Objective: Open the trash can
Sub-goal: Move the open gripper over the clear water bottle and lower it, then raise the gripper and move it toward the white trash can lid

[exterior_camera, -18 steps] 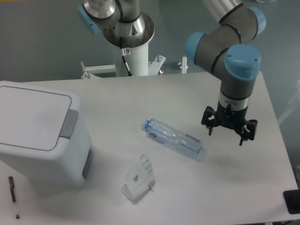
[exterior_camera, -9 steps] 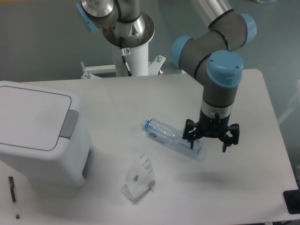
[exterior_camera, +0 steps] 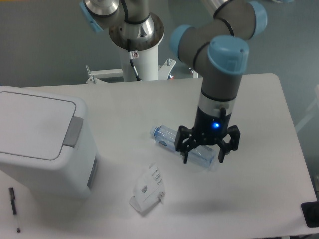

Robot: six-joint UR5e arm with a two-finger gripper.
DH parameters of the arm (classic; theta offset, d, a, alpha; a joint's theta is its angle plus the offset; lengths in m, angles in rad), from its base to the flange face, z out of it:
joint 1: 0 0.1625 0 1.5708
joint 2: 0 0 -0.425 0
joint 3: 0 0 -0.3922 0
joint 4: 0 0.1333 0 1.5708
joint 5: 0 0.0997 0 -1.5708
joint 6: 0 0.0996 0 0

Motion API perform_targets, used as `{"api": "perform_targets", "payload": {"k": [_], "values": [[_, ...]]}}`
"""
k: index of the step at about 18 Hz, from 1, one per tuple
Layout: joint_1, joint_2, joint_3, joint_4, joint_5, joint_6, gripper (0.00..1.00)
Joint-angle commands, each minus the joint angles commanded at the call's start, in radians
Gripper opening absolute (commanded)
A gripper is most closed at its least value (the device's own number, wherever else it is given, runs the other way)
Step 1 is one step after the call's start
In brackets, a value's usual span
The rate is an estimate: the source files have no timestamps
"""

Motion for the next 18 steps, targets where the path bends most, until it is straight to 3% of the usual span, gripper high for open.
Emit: {"api": "perform_targets", "payload": {"k": [12, 16, 18], "values": [[-0.149, 0.113, -0.049, 0.002, -0.025, -0.084, 1.00], [-0.187, 0.176, -0.119, 0.008, -0.051, -0.078, 1.00], [-0.190, 0.198, -0.167, 0.050, -0.069, -0.085, 1.00]]}}
